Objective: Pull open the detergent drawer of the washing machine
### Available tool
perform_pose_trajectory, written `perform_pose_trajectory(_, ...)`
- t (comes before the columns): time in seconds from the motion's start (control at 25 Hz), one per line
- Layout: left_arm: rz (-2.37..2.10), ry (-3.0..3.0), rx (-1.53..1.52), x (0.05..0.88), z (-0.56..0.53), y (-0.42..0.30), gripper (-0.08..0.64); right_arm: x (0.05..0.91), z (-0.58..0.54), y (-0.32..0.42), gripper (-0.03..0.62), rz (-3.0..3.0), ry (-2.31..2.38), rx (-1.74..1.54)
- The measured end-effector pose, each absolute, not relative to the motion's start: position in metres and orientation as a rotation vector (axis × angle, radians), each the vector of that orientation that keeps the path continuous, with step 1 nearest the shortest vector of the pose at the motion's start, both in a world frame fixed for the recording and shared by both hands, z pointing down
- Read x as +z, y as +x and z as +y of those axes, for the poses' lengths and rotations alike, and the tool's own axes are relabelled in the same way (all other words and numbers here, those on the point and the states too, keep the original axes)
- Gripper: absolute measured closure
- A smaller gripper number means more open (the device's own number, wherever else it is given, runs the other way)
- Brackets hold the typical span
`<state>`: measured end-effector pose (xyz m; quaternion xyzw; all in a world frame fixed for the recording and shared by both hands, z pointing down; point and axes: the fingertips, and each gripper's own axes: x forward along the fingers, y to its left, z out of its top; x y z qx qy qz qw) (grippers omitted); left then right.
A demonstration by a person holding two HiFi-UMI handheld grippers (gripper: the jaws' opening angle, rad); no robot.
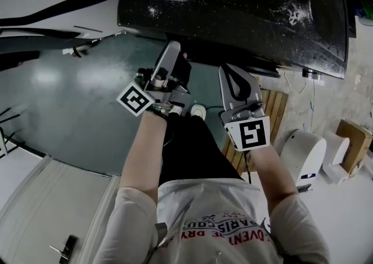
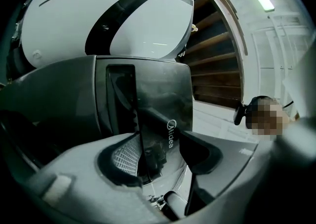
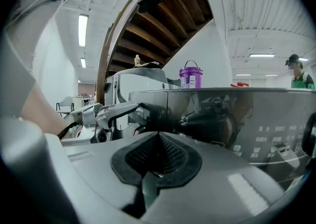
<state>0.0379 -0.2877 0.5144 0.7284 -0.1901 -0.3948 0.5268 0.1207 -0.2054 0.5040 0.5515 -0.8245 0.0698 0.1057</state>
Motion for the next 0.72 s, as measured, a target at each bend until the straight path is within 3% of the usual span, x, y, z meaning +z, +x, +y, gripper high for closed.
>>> perform_pose_trajectory(0.72,-0.456,1.699,-1.059,0.512,-0.258,0.022,0.341,0.504,-0.198,0.149,0.591,-2.372,1.679,0.145)
